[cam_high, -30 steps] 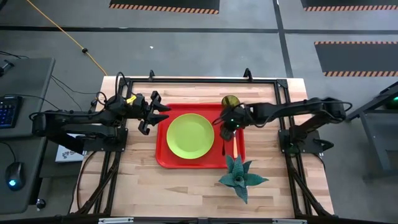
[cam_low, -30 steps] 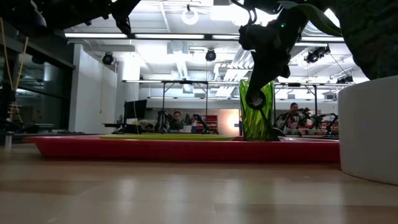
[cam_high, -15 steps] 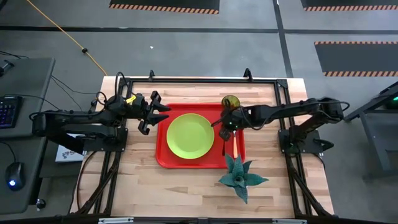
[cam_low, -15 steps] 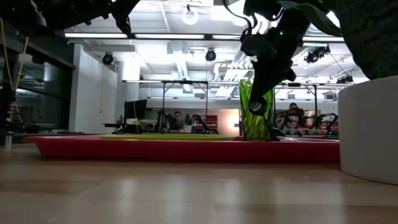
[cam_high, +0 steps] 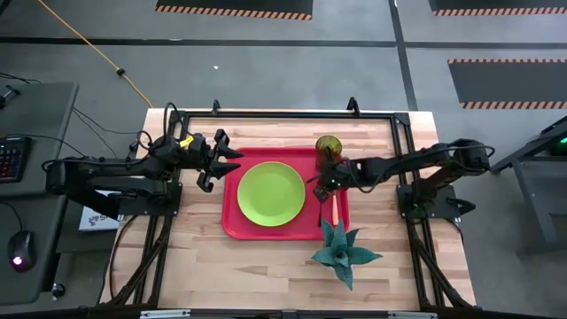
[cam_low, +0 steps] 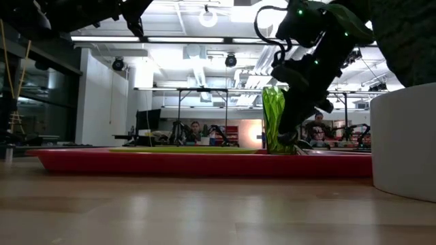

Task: Pick and place plate/cup/fork/spoon on tray
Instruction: Put the black spoon on the red serving tray between the green plate and orange fork

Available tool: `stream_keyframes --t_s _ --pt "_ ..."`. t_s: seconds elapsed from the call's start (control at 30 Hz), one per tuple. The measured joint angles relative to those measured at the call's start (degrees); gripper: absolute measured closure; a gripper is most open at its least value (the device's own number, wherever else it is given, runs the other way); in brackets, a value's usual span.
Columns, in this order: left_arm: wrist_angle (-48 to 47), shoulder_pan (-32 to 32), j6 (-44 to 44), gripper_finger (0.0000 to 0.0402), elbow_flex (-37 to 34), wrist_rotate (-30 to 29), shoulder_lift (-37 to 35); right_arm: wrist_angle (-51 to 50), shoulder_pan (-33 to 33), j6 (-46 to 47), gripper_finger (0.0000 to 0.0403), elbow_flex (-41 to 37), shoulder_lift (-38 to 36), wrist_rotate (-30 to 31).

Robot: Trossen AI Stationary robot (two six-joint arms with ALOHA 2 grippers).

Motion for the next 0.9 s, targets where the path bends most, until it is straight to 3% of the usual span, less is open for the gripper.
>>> stream_keyframes --t_s 0.47,0.9 --pt "0.0 0.0 0.0 0.0259 0.0 0.0 0.0 9.2 -0.5 3.0 0.0402 -7.0 0.0 3.3" --pt "0.1 0.0 0.0 0.0259 0.0 0.0 0.0 12.1 -0.6 2.8 0.0402 -7.1 0.0 5.0"
